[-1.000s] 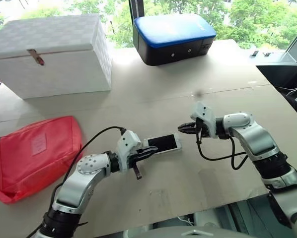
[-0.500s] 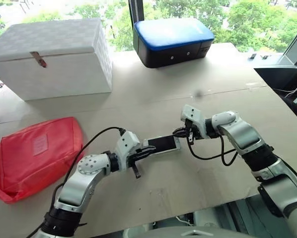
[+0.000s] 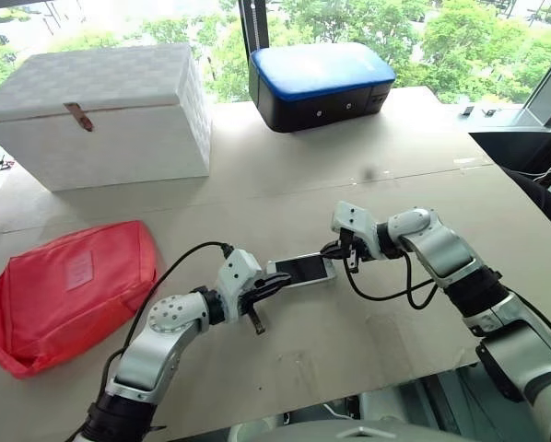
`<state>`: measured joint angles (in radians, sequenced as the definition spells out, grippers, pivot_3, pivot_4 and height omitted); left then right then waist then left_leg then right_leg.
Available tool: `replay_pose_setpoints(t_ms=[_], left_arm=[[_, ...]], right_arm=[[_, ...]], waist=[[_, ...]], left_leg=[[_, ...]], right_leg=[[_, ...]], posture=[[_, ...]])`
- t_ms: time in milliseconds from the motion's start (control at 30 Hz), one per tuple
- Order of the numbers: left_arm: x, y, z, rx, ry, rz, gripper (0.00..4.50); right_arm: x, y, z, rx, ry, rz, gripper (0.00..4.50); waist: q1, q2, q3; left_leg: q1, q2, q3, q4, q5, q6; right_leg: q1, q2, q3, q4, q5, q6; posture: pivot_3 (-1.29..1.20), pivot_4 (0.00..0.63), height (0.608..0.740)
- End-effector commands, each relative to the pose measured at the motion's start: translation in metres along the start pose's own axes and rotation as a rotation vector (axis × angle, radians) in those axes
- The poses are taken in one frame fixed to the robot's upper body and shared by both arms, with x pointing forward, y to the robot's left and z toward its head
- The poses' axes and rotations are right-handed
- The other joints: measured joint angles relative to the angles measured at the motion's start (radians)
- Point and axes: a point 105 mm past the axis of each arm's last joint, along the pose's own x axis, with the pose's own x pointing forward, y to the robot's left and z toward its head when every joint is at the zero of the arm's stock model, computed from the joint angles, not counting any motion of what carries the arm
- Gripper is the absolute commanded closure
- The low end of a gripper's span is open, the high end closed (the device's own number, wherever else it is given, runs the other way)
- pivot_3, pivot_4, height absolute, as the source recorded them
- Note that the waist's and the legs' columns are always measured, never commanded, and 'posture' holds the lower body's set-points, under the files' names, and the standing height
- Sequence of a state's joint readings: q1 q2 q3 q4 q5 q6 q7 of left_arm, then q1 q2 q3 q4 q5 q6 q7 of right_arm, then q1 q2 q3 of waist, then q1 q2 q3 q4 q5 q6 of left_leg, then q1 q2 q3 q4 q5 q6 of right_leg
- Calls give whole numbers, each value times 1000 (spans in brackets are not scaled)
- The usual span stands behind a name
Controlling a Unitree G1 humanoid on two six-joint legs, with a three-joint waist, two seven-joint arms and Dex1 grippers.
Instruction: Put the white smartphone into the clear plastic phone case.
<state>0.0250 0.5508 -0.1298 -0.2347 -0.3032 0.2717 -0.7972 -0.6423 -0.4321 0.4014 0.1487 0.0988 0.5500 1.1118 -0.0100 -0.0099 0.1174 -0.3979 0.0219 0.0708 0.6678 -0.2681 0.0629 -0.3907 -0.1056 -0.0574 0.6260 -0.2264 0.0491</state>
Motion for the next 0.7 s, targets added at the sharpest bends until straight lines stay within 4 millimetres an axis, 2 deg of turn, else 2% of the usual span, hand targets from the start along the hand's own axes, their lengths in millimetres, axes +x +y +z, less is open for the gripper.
replay_pose_setpoints(t_ms=[33, 167, 300, 433, 700], left_arm=[[-1, 0, -22, -35, 75, 3, 4417], [0, 0, -22, -33, 73, 0, 4417], [1, 0, -20, -28, 71, -5, 4417], [1, 0, -14, -20, 68, -6, 4417], [1, 4, -10, -16, 69, -2, 4417]], right_arm=[[-8, 17, 7, 67, -88, 99, 4500], [-9, 29, -9, 11, 4, 119, 4500], [0, 34, -13, 28, 8, 127, 4500], [6, 38, -44, 14, 194, 151, 4500], [8, 40, -75, 79, 316, 162, 4500]], waist=[[-1, 3, 2], [-1, 6, 4], [-2, 6, 4], [-2, 5, 3], [-1, 2, -2]], left_leg=[[0, 0, 0, 0, 0, 0], [-1, 0, 0, 0, 1, 1], [-1, 0, 0, 0, -1, 0], [-1, 0, 0, -1, -1, -1], [-1, 0, -1, -1, -1, -1]], right_leg=[[0, -1, 0, 0, 0, 0], [-2, -2, 0, 0, 0, 0], [-2, -2, 0, 0, 0, 0], [-2, -2, 1, 0, 0, 0], [-2, -3, 1, -1, 0, 0]], posture=[[0, 150, 734], [0, 150, 734], [0, 150, 734], [0, 150, 734], [0, 150, 734]])
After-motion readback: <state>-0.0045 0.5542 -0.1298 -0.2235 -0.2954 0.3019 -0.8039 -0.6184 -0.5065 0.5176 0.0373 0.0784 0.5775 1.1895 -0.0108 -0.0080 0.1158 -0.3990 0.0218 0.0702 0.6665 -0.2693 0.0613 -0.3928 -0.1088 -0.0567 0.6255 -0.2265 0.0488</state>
